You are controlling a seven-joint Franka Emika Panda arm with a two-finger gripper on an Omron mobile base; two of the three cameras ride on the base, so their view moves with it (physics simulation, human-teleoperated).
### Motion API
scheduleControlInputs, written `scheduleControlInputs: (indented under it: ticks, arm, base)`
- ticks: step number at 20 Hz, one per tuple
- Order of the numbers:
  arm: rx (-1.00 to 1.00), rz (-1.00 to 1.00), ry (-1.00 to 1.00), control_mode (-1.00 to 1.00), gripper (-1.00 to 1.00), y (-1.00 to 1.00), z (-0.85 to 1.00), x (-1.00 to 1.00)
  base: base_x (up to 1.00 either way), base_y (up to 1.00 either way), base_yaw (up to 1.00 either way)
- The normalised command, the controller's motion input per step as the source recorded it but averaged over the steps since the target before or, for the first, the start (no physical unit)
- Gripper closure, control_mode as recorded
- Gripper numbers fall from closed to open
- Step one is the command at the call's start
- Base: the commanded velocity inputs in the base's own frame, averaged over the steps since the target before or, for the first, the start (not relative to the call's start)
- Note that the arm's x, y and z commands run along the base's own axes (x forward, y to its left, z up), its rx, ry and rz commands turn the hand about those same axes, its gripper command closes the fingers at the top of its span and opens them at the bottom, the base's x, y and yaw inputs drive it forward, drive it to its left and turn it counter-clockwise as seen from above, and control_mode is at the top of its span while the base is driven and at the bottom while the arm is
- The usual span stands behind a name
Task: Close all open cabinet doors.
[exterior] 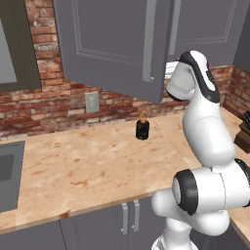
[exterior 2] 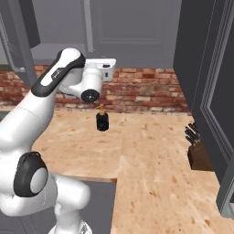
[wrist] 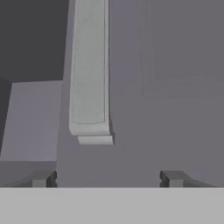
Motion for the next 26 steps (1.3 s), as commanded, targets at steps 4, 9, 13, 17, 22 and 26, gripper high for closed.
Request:
scheduleControlInputs:
  ticks: [4,9,13,17,22,26]
  arm:
    - [0.0,0.0,0.0,-1.0,-1.0,0.0,0.02,0.19]
    - [0.0,0.0,0.02,-1.0,-1.0,0.0,0.04,0.14]
    - [0.0,0.0,0.0,-1.0,-1.0,0.0,0.02,-0.12]
    - [0.0,0.0,0.05,-1.0,-1.0,0.0,0.17,-0.42]
    - [0.0,0.0,0.07,-1.0,-1.0,-0.07,0.2,-0.5]
    - [0.0,0.0,0.09,-1.0,-1.0,-0.11,0.31,-0.46]
  base:
    - [0.0,0.0,0.0]
    - [0.0,0.0,0.0]
    - [0.0,0.0,0.0]
    - [0.0,0.0,0.0]
    - [0.0,0.0,0.0]
    - [0.0,0.0,0.0]
